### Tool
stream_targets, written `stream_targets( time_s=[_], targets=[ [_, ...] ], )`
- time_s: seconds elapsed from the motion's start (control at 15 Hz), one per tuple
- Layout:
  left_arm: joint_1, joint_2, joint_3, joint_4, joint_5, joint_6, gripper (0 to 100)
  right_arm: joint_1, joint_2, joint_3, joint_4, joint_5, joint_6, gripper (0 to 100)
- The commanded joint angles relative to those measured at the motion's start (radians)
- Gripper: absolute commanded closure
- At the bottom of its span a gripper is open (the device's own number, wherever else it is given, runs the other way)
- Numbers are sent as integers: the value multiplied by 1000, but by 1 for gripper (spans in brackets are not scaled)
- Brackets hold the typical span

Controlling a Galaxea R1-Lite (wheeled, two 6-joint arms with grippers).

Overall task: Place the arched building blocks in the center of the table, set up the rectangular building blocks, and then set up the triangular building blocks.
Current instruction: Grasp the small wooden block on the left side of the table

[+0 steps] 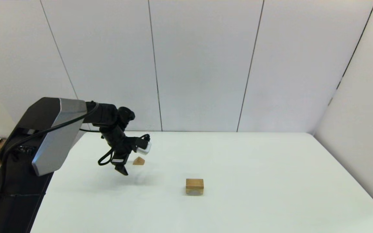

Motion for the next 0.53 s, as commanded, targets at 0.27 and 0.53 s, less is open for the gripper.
stream_targets(
  time_s=[0.27, 0.53],
  targets=[
    [-16, 21, -11, -6, 12, 5, 0, 0, -2, 2, -1, 0, -1, 0],
    [-16, 47, -12, -94, 13, -1, 0, 0, -2, 2, -1, 0, -1, 0]
  ],
)
